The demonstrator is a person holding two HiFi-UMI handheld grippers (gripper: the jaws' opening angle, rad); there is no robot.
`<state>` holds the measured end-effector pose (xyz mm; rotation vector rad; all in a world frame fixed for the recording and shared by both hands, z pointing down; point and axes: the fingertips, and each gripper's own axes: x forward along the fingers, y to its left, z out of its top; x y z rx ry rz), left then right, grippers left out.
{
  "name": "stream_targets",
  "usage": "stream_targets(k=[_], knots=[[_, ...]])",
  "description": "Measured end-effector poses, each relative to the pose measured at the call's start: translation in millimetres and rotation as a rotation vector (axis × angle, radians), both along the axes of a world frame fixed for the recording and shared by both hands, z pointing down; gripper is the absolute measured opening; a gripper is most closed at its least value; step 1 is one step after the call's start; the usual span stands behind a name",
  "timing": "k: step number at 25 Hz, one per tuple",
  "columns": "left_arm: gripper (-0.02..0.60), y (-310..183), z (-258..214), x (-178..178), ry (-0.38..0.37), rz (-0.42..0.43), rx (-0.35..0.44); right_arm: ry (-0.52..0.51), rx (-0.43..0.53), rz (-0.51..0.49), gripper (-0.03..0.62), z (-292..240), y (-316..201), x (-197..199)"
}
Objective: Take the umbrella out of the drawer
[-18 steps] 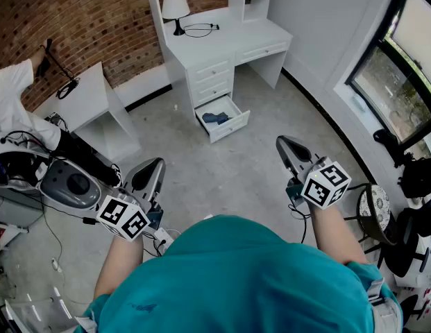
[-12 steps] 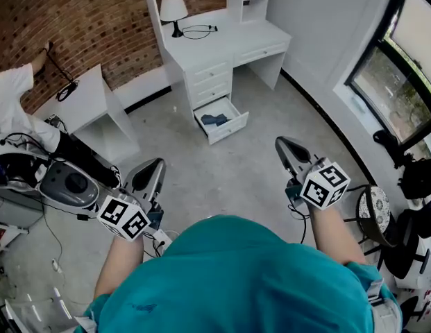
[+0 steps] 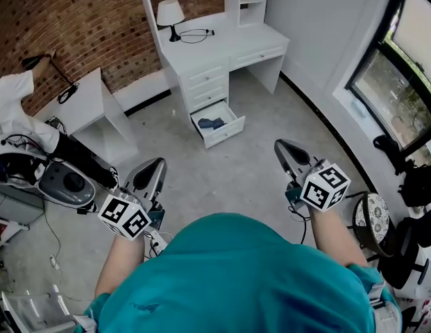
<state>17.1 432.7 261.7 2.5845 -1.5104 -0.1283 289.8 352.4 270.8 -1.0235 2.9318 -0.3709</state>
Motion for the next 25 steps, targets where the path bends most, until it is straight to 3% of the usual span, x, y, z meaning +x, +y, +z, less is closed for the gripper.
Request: stream_targets(k=[7, 11, 18, 25], knots=[[0.009, -17, 3, 54, 0.008, -0.003, -0.014, 0.009, 0.001, -0.022, 0.02, 9, -11, 58], [0.009, -29, 6, 59, -0.003, -0.001, -0.029, 0.005, -0.007, -0.03, 0.02, 16, -25, 63], [0.009, -85, 18, 20, 0.025, 0.023, -0.051, 0.022, -0.026, -0.02, 0.02, 24, -72, 27], [0.009, -206, 42, -56, 0.034, 0.18, -0.039, 0.046, -0.021, 0.068, 0.02, 39, -168, -58]])
